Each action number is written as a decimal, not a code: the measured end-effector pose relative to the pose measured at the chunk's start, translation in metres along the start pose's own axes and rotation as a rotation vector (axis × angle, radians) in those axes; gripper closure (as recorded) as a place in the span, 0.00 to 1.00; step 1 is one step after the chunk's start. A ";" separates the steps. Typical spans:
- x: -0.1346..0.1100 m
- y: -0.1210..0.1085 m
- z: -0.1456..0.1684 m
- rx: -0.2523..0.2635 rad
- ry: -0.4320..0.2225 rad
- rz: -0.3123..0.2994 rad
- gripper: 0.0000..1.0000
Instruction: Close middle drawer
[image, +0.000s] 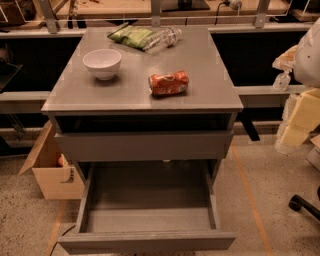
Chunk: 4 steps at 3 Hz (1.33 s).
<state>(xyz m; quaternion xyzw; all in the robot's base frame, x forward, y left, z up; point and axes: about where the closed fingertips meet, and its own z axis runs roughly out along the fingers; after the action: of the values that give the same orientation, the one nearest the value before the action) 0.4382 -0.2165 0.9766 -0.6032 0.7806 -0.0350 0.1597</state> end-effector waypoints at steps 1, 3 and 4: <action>0.000 0.000 0.000 0.000 0.000 0.000 0.00; 0.011 0.040 0.051 -0.128 0.023 0.119 0.00; 0.017 0.075 0.097 -0.204 0.052 0.177 0.00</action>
Offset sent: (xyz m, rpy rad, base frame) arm -0.0248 0.0086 -0.0626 0.0216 0.1751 -0.0846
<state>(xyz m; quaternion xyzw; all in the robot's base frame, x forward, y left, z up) 0.3928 -0.1985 0.8624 -0.5441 0.8341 0.0432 0.0795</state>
